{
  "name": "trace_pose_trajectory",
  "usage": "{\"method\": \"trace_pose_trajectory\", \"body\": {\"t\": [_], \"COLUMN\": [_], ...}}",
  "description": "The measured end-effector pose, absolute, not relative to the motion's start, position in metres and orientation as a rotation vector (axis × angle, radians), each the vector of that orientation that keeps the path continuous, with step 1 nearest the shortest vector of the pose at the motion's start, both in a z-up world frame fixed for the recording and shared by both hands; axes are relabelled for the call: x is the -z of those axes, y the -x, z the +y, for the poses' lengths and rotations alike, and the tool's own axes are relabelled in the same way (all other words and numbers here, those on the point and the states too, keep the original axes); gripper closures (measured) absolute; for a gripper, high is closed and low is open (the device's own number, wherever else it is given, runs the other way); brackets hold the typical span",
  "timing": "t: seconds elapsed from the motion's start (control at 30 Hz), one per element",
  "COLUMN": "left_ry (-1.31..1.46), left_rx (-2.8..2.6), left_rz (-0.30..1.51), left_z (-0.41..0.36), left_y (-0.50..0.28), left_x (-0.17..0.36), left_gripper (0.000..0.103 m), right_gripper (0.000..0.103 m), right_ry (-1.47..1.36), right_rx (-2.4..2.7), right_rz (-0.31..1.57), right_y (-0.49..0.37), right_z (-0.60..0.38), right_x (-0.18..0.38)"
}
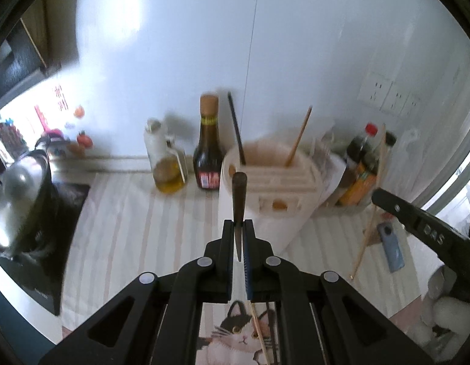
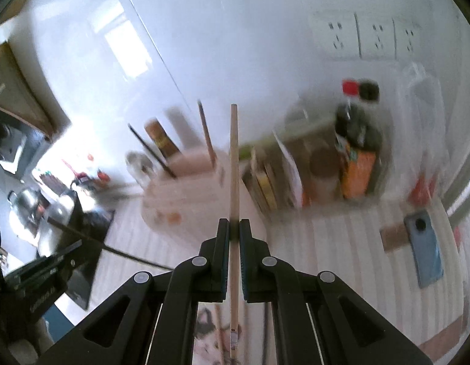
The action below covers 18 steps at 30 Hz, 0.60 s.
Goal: Organize utensils
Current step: 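Carry both chopsticks up and drop them into the wooden holder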
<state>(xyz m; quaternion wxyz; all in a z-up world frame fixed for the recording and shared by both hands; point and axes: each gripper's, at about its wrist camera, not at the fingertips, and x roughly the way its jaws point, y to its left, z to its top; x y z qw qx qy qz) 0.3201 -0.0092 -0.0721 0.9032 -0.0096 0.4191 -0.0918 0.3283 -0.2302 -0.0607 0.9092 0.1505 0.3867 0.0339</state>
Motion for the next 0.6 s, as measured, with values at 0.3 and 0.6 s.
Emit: {"method": "trace_pose_trajectory", "body": {"t": [0.3, 0.6], "left_ry": [0.024, 0.032], "left_rx": [0.2, 0.223], "left_rz": [0.749, 0.683], "left_z": [-0.009, -0.021], "left_y": [-0.323, -0.354], "left_x": [0.013, -0.022], "left_gripper": [0.1, 0.1], "right_gripper": [0.097, 0.097], "right_ry": [-0.276, -0.307], "right_rx": [-0.093, -0.086], "right_rz": [0.668, 0.582], "right_y": [-0.364, -0.396], "right_z": [-0.214, -0.216], "right_x": [0.002, -0.027]}}
